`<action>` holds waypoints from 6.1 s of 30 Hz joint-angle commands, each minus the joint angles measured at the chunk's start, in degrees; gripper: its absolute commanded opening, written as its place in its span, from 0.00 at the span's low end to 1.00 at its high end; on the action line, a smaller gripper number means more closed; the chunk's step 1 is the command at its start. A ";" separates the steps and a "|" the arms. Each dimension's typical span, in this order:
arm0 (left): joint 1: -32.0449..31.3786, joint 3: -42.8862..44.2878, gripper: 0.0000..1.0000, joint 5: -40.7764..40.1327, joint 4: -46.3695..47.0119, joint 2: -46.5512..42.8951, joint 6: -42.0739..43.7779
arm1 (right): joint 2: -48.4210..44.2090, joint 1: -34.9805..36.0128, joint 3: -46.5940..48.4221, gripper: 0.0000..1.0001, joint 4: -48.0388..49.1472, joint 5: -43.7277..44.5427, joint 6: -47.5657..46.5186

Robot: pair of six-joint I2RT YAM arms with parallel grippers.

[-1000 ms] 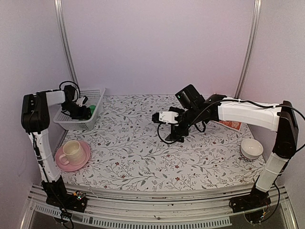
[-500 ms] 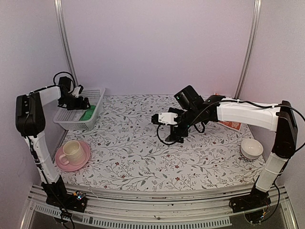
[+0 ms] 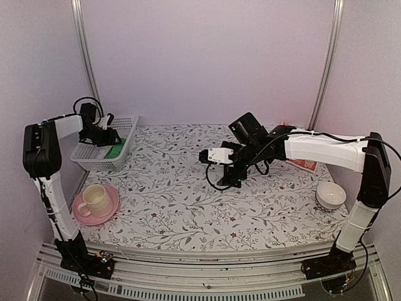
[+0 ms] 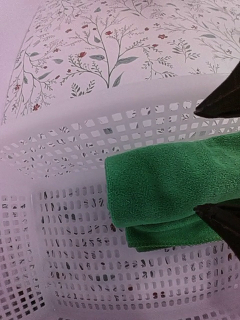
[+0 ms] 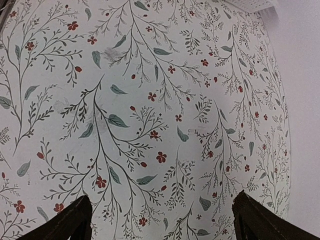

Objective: Roll the towels
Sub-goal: Move the towel to the center of the board, then adjust the towel at the center of the board.

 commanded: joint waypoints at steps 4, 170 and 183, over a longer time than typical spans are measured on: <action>-5.46 -1.01 0.77 -4.70 2.40 -6.93 -3.15 | -0.29 -0.81 -0.32 0.99 2.27 1.16 1.36; -52.26 -0.97 0.72 -6.56 34.56 16.17 -13.16 | -28.20 -48.71 -17.51 0.02 8.12 8.02 10.60; -50.15 -0.27 0.62 -4.65 34.48 18.95 -17.46 | -29.30 -48.70 -18.65 0.02 9.38 8.20 10.60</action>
